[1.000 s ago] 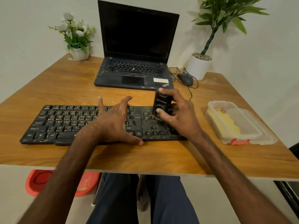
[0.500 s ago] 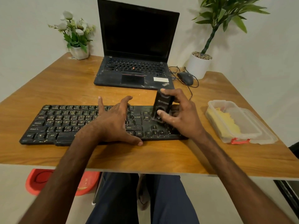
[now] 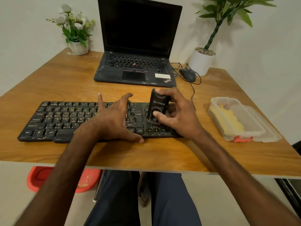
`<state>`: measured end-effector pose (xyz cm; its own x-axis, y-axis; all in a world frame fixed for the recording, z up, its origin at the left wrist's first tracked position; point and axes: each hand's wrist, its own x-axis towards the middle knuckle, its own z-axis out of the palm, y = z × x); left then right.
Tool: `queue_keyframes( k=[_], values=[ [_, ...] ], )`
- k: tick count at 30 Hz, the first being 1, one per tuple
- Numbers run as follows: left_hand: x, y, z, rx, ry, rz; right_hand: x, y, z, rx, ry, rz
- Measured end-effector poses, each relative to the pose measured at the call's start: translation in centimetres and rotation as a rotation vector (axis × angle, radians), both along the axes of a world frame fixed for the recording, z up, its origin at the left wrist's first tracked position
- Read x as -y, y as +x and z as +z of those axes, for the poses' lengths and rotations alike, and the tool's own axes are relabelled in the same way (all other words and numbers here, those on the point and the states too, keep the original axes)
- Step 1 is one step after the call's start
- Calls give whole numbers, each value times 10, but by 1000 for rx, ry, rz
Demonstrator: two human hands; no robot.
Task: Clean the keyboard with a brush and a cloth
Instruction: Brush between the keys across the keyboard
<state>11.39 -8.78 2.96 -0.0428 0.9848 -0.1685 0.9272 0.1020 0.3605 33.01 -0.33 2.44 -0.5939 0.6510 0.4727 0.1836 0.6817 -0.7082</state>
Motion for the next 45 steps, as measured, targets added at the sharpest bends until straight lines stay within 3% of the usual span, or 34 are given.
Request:
queue_keyframes(
  k=[4, 9, 15, 20, 23, 26, 32, 35, 39, 45],
  values=[
    [0, 0, -2, -11, 27, -13, 33, 23, -8, -15, 11, 62],
    [0, -1, 1, 3, 24, -20, 4, 40, 4, -52, 9, -136],
    [0, -2, 0, -3, 24, -23, 29, 45, -5, 20, 81, -3],
    [1, -1, -2, -12, 35, -24, 10, 70, 0, -26, 60, -238],
    [1, 0, -2, -7, 46, -30, 29, 63, -5, -41, 45, -134],
    [1, -2, -2, -18, 42, -28, 35, 61, -11, 34, 154, -68],
    [0, -4, -4, -6, 29, -34, -2, 87, 1, -23, 146, -341],
    [-1, -4, -5, -9, 31, -32, -10, 82, 4, -191, -26, -370],
    [5, -1, -9, -21, 69, -52, -1, 57, 8, -430, -285, -255],
    [26, -11, -14, -97, 207, -64, 7, 4, 11, -468, -484, -155]
  ],
)
